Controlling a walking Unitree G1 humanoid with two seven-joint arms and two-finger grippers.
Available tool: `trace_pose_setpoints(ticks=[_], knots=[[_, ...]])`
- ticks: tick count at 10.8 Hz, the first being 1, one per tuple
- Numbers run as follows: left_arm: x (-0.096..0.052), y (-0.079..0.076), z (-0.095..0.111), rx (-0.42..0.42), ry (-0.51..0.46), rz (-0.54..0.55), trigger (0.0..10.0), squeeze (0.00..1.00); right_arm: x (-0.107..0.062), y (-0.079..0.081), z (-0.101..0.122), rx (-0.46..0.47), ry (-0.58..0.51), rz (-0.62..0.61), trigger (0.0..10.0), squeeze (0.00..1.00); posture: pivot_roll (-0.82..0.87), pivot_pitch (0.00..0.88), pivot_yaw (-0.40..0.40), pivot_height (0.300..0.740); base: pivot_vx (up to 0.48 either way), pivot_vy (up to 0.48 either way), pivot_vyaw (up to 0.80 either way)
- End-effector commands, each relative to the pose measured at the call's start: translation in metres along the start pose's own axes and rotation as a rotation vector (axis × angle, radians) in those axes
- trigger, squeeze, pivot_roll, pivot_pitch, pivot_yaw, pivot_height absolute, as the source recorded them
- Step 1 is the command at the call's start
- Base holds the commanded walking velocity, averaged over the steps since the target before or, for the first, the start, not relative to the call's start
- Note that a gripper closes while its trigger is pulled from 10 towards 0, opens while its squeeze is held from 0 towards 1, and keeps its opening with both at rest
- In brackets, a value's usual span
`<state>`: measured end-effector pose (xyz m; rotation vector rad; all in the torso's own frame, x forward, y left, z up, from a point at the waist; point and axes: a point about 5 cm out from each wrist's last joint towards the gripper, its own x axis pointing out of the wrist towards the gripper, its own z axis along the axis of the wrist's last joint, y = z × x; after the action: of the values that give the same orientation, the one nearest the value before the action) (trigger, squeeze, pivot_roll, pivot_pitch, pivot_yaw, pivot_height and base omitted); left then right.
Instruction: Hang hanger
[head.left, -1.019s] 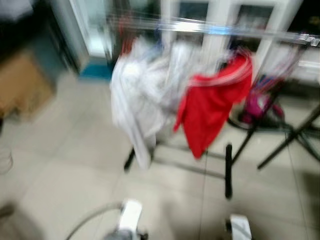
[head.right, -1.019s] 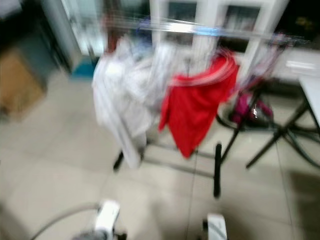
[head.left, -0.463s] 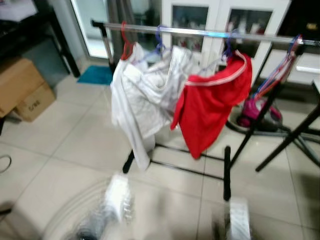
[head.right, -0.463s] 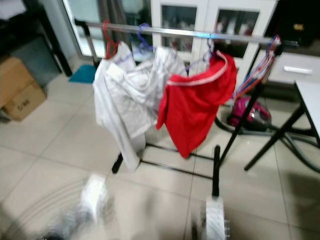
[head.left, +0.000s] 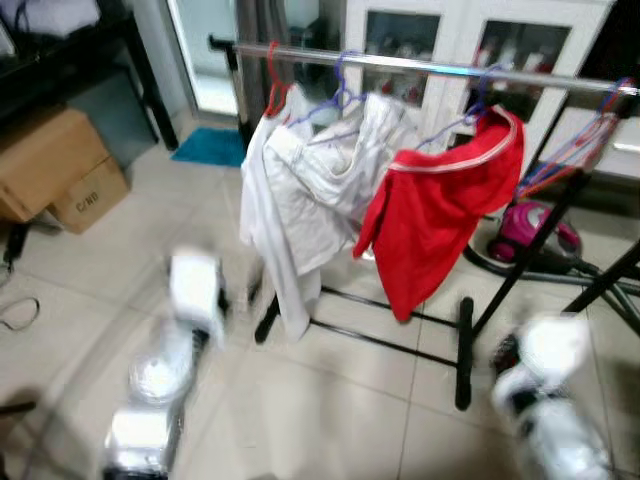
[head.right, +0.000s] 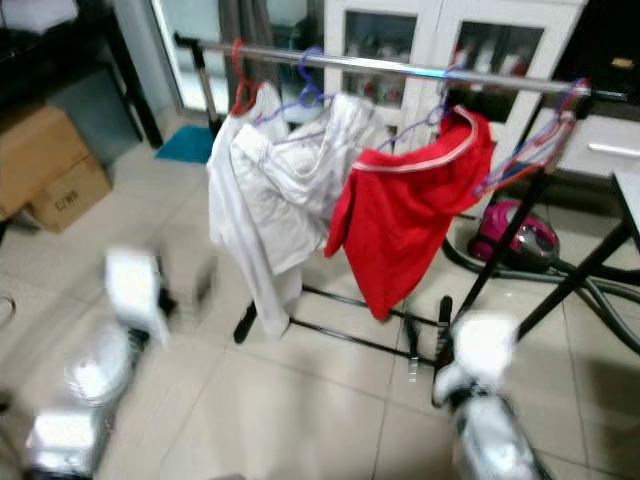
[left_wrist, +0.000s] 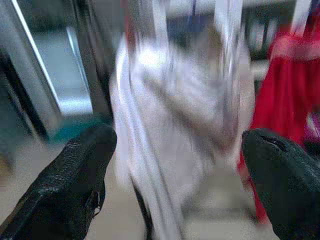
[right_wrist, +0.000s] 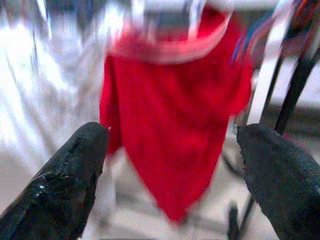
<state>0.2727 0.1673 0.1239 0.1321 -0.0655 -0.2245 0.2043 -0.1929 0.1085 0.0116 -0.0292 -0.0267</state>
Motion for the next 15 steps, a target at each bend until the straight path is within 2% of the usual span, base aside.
trace_pose_setpoints(ticks=[1, 2, 3, 4, 5, 6, 7, 8, 9, 10, 11, 12, 14, 15], knots=[[-0.002, 0.002, 0.005, 0.052, 0.004, 0.045, 10.0, 0.46, -0.004, -0.002, 0.014, 0.044, -0.034, -0.056, 10.0, 1.0, 0.05, 0.0, 0.098, 0.74, 0.0, 0.0, 0.0], [0.008, 0.006, 0.019, 0.067, -0.049, 0.101, 10.0, 0.0, -0.002, -0.002, 0.024, 0.069, -0.068, -0.128, 10.0, 1.0, 0.06, 0.0, 0.107, 0.74, 0.0, 0.0, 0.0], [0.025, 0.003, 0.031, -0.004, -0.026, 0.058, 10.0, 0.0, 0.006, -0.002, 0.02, 0.011, 0.045, -0.186, 10.0, 1.0, 0.07, 0.0, 0.113, 0.74, 0.0, 0.0, 0.0], [0.041, 0.008, 0.046, -0.055, -0.031, 0.069, 10.0, 0.0, 0.022, 0.002, 0.021, -0.088, 0.046, -0.183, 10.0, 1.0, 0.07, 0.0, 0.117, 0.74, 0.0, 0.0, 0.0], [0.048, 0.011, 0.045, -0.105, 0.001, 0.119, 10.0, 0.0, 0.028, 0.004, 0.022, -0.101, 0.031, -0.163, 10.0, 1.0, 0.08, 0.0, 0.115, 0.74, 0.0, 0.0, 0.0], [0.058, 0.01, 0.048, -0.015, 0.02, 0.141, 10.0, 0.0, 0.042, 0.006, 0.025, -0.137, -0.015, -0.154, 10.0, 1.0, 0.09, 0.0, 0.107, 0.74, 0.0, 0.0, 0.0], [0.064, 0.015, 0.055, 0.043, -0.036, 0.209, 10.0, 0.0, 0.054, 0.006, 0.026, -0.124, -0.019, -0.181, 10.0, 1.0, 0.09, 0.0, 0.092, 0.74, 0.0, 0.0, 0.0], [0.066, 0.018, 0.056, 0.016, -0.039, 0.247, 10.0, 0.0, 0.057, 0.006, 0.025, -0.085, 0.02, -0.194, 10.0, 1.0, 0.09, 0.0, 0.091, 0.74, 0.0, 0.0, 0.0], [0.057, 0.015, 0.053, -0.101, -0.032, 0.138, 10.0, 0.0, 0.058, 0.01, 0.025, 0.008, 0.04, -0.178, 10.0, 1.0, 0.09, 0.0, 0.094, 0.74, 0.0, 0.0, 0.0], [0.044, 0.01, 0.048, -0.199, -0.019, 0.04, 10.0, 0.0, 0.053, 0.016, 0.021, 0.009, 0.068, -0.166, 10.0, 1.0, 0.09, 0.0, 0.089, 0.74, 0.0, 0.0, 0.0], [0.026, 0.002, 0.046, -0.134, -0.005, -0.006, 10.0, 0.0, 0.044, 0.023, 0.018, 0.007, 0.094, -0.16, 10.0, 1.0, 0.11, 0.0, 0.078, 0.74, 0.0, 0.0, 0.0], [0.014, -0.005, 0.043, -0.128, 0.013, -0.019, 10.0, 0.0, 0.036, 0.026, 0.015, 0.032, 0.084, -0.156, 10.0, 1.0, 0.12, 0.002, 0.081, 0.74, 0.0, 0.0, 0.0], [0.012, -0.018, 0.036, -0.084, 0.048, -0.03, 10.0, 0.0, 0.026, 0.008, 0.009, 0.046, 0.096, -0.252, 10.0, 1.0, 0.08, 0.0, 0.106, 0.74, 0.0, 0.0, 0.0], [0.019, -0.024, 0.043, -0.151, 0.017, -0.082, 10.0, 0.0, 0.032, 0.008, 0.014, 0.069, 0.115, -0.257, 10.0, 1.0, 0.06, 0.0, 0.112, 0.74, 0.439, 0.0, 0.0]])
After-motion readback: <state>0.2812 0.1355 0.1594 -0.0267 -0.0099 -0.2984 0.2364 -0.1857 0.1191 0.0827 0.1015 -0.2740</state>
